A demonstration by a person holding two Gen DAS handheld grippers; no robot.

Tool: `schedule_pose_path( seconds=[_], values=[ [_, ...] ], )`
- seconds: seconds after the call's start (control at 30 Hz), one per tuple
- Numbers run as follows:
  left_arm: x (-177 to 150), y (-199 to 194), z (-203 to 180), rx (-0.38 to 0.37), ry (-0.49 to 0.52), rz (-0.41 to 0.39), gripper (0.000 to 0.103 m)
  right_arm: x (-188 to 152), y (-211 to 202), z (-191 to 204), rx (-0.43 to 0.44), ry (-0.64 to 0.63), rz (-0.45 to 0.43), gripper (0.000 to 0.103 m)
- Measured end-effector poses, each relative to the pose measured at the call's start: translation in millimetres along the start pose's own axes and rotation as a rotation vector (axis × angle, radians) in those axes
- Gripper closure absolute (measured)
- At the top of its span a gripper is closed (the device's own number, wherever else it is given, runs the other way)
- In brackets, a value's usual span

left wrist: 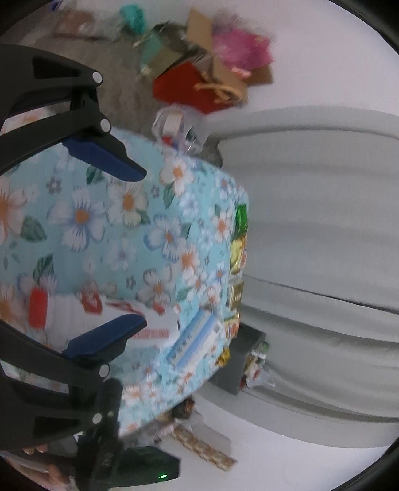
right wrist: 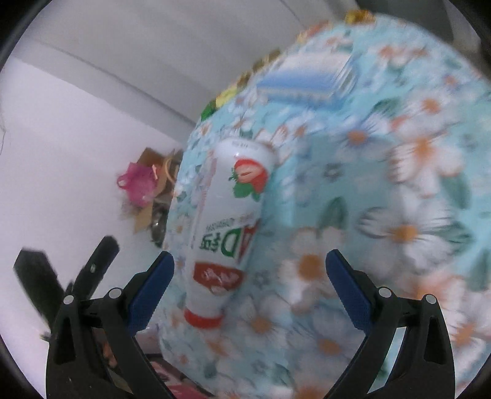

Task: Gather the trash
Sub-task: 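Lower the right tool onto the white AD drink bottle and close around it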

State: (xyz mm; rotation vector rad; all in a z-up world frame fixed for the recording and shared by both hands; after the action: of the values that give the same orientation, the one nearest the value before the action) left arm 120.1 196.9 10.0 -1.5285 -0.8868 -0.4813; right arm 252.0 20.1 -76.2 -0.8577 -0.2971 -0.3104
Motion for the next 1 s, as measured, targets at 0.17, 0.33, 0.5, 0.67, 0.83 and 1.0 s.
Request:
schedule_pose_path(
  seconds=[0.17,0.33,0.5,0.67,0.83,1.0],
  values=[
    [5,-4,-4,0.098,0.087,-0.05,0.01,1,44,12,0.006,0.026,0.067,0.008],
    [7,-4,-3,0.18,0.109,-0.064,0.007,1,56,28,-0.022,-0.022,0.06,0.012],
    [10,-6,1,0.261,0.138,-0.092,0.006,-2,62,32,-0.048,-0.055,0.075,0.018],
    [13,-10,5,0.306,0.145,-0.109,0.006,1,70,32,-0.088,-0.078,0.068,0.028],
    [14,-11,4,0.331,0.165,-0.123,0.006,2,74,33,-0.093,-0.071,0.067,0.034],
    [14,-11,2,0.334,0.167,-0.124,0.006,1,71,30,-0.062,-0.062,0.073,0.037]
  ],
)
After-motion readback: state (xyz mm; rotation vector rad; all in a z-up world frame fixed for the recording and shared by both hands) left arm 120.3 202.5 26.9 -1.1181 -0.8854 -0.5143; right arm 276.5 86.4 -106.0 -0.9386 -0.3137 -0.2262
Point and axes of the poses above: each gripper's, at about its wrist camera, not at the fingertips, and y roughly the way its jaws point, z to its left, x to its top, the point moved 5 cm from there along y, roughly the way its jaws point, and after that the axes turned 5 degrees about -y, right-handed, at the moved point
